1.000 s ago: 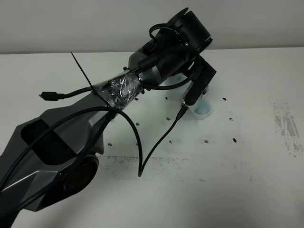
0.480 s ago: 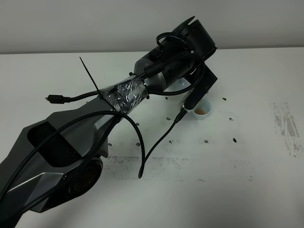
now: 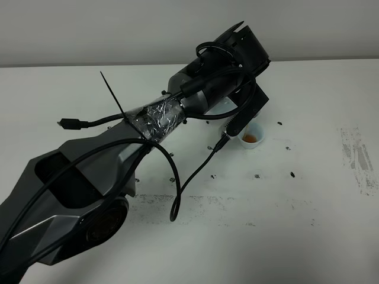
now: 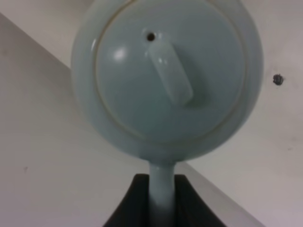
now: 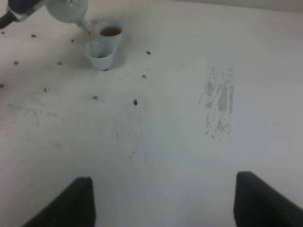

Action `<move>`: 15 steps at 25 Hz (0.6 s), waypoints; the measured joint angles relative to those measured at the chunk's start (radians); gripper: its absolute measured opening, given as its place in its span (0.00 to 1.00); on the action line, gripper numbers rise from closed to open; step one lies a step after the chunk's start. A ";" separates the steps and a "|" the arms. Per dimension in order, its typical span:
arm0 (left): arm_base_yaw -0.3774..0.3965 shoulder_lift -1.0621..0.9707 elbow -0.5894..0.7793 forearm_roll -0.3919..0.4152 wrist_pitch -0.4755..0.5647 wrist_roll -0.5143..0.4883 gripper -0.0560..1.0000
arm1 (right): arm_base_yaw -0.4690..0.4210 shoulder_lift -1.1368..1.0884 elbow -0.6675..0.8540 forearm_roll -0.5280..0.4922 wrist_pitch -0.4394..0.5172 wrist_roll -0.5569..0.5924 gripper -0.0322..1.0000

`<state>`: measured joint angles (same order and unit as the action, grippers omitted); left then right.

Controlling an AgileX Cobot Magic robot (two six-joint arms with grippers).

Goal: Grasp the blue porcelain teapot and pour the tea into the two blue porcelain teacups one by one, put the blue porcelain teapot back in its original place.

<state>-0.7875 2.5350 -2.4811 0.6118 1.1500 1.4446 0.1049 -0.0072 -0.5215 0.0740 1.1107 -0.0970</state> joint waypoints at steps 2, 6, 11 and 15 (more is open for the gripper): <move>-0.005 0.000 0.000 0.018 0.000 0.001 0.11 | 0.000 0.000 0.000 0.000 0.000 0.000 0.60; -0.010 0.000 0.000 0.021 -0.001 0.008 0.11 | 0.000 0.000 0.000 0.000 0.000 0.000 0.60; -0.016 0.000 0.000 0.025 -0.001 0.016 0.11 | 0.000 0.000 0.000 0.000 0.000 0.000 0.60; -0.018 0.000 0.000 0.025 -0.005 0.027 0.11 | 0.000 0.000 0.000 0.000 0.000 0.000 0.60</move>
<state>-0.8055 2.5350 -2.4811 0.6366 1.1454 1.4720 0.1049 -0.0072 -0.5215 0.0740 1.1107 -0.0970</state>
